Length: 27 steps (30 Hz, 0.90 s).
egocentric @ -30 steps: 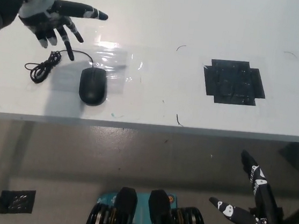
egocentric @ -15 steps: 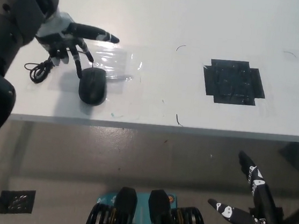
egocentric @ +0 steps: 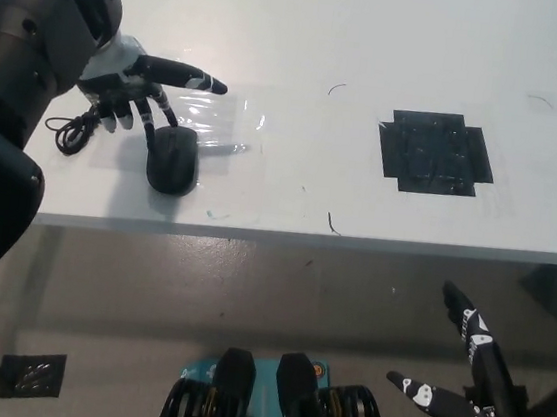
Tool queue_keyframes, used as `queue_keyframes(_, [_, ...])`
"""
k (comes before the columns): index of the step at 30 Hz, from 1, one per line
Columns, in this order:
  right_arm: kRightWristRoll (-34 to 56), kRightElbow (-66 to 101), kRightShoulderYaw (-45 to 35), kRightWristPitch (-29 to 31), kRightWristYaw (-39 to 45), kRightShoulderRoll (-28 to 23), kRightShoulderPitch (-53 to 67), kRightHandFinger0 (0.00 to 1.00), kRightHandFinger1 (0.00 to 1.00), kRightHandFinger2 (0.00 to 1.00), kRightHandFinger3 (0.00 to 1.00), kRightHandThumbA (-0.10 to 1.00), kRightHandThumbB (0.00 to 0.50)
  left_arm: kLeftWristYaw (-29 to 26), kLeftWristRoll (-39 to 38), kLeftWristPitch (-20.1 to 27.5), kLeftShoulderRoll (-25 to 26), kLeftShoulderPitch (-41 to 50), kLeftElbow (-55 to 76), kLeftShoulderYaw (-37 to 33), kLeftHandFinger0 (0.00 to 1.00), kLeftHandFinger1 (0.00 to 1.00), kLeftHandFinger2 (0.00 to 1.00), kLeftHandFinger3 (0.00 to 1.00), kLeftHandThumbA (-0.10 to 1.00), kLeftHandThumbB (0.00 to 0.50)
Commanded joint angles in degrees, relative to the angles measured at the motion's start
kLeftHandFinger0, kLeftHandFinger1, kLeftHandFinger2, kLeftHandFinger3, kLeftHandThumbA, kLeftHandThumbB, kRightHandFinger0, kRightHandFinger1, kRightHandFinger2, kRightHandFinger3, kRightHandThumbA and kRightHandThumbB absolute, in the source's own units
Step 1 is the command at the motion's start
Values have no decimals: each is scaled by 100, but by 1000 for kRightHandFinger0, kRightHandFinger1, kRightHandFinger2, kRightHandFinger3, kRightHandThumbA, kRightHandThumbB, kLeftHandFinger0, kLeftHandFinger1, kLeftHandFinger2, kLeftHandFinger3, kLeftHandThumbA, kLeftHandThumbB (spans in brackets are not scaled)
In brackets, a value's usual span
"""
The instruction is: The robot uses left hand to click on the left button of the black mouse, which is placed on the left area of the table
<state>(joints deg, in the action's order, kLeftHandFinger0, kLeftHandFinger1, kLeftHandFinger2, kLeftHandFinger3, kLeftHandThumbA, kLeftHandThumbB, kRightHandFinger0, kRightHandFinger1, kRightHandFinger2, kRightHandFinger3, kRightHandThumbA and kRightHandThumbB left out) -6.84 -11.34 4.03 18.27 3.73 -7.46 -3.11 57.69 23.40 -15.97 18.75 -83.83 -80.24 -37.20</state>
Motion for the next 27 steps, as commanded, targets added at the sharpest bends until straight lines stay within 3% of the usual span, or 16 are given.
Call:
queue_keyframes(1, [18,169,9,3,71,-74,-129,977,1000,1000,1000,1000,150,21,129,177,114,-185,-17,65,0,0,485,1000,1000,486])
queue_keyframes(10, [11,161,31,6,85,-78,-130,965,1000,1000,1000,1000,157,47,153,127,159,-202,-64,138,0,14,521,1000,1000,483])
queue_keyframes(11, [5,173,34,-11,88,-82,-131,965,1000,1000,1000,1000,157,43,148,119,164,-197,-61,151,0,55,575,1000,1000,489])
queue_keyframes(15, [6,160,37,11,94,-90,-135,963,1000,1000,1000,1000,152,107,167,38,130,-177,-78,159,0,117,634,1000,1000,500])
queue_keyframes(17, [16,166,30,-5,104,-88,-134,963,1000,1000,1000,1000,156,52,226,149,86,-129,-69,119,0,87,590,1000,1000,489])
queue_keyframes(19, [24,173,35,-11,114,-73,-139,964,1000,1000,1000,1000,149,0,308,215,59,-86,-59,50,0,3,481,1000,1000,491])
queue_keyframes(22, [9,181,32,-24,117,-75,-138,962,1000,1000,1000,1000,155,37,312,107,16,-53,-87,63,0,0,444,1000,1000,500])
queue_keyframes(25, [26,195,18,-23,126,-76,-151,959,1000,1000,1000,1000,152,52,382,464,20,15,-48,11,0,0,404,1000,1000,500])
queue_keyframes(27, [20,187,13,4,123,-82,-158,953,1000,1000,1000,1000,141,48,333,322,-3,45,-75,69,0,0,308,1000,1000,494])
